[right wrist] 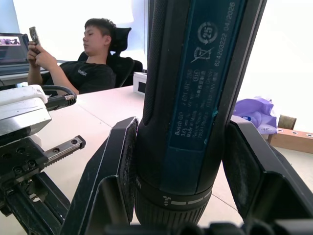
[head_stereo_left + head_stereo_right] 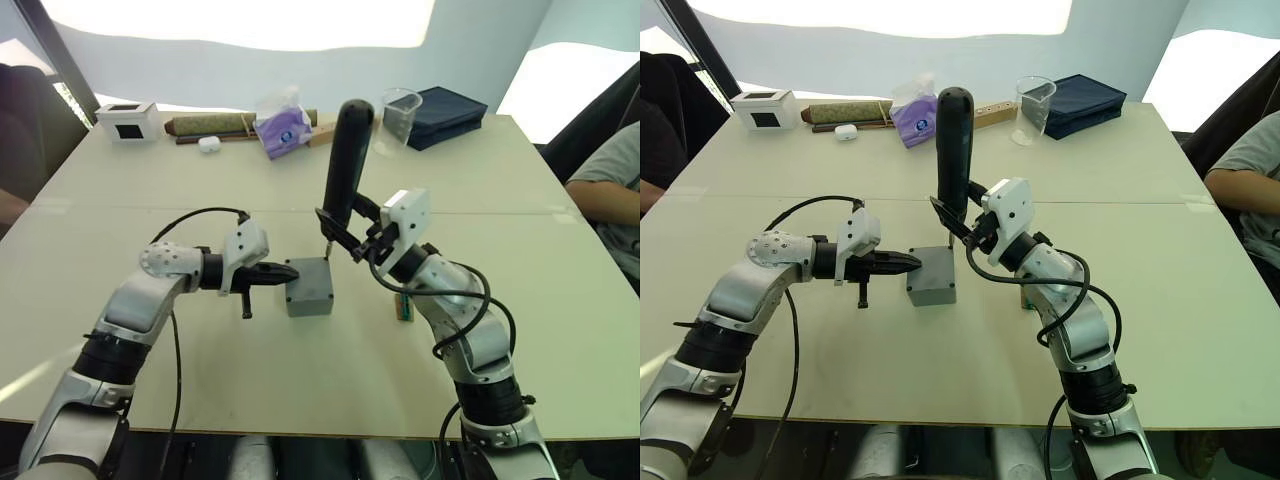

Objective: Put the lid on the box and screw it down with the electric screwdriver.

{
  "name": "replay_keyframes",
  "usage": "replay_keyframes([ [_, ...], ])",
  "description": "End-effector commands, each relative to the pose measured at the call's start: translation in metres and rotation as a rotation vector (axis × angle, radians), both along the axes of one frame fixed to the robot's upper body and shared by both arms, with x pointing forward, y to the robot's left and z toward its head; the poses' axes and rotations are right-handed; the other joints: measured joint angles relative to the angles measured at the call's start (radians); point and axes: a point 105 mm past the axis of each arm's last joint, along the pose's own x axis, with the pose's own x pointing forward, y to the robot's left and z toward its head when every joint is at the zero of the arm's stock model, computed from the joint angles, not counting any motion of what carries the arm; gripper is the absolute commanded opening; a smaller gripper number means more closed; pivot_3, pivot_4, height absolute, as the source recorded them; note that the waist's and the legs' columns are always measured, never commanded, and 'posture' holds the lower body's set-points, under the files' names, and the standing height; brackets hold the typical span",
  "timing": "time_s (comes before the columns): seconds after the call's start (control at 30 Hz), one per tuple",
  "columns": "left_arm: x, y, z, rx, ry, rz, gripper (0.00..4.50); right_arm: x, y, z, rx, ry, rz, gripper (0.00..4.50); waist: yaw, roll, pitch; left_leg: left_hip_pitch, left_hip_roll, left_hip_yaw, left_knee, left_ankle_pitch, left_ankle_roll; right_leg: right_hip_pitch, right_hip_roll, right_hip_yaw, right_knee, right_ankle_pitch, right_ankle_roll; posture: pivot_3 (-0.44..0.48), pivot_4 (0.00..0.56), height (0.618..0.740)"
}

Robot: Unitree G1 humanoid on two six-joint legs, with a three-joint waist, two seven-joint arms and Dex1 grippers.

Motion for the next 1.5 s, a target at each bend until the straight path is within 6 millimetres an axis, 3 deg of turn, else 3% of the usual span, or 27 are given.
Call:
replay_keyframes([
  [0.03, -0.001, 0.003, 0.003, 0.005, -0.011, 0.010, 0.00, -0.009, 0.004, 0.016, 0.028, -0.087, 0.020, 1.91, 0.000, 0.000, 0.000, 0.000, 0.000, 0.000, 0.000, 0.000, 0.000, 0.000, 0.000, 0.000, 0.000, 0.000, 0.000, 0.000, 0.150, 0.740],
  [0.6, -0.002, 0.003, -0.003, 0.023, -0.005, 0.009, 0.00, -0.004, 0.014, -0.003, -0.026, -0.045, 0.038, 1.91, -0.001, 0.000, 0.000, 0.003, 0.000, 0.000, 0.000, 0.000, 0.000, 0.003, 0.000, 0.000, 0.000, 0.000, 0.000, 0.000, 0.150, 0.740],
  [1.23, -0.006, 0.003, -0.012, 0.029, 0.022, 0.017, 0.00, -0.001, 0.020, 0.006, -0.019, -0.065, 0.068, 1.91, -0.001, 0.000, 0.000, 0.005, 0.000, 0.000, 0.000, -0.001, 0.001, 0.005, 0.000, 0.000, 0.000, 0.000, 0.000, 0.000, 0.150, 0.740],
  [1.5, -0.004, 0.004, -0.023, 0.034, 0.050, 0.028, 0.00, -0.003, 0.022, -0.005, -0.027, -0.024, 0.083, 1.91, 0.000, -0.001, -0.001, 0.006, 0.000, 0.000, 0.000, -0.001, 0.001, 0.006, 0.000, 0.000, 0.000, 0.000, 0.000, 0.000, 0.150, 0.740],
])
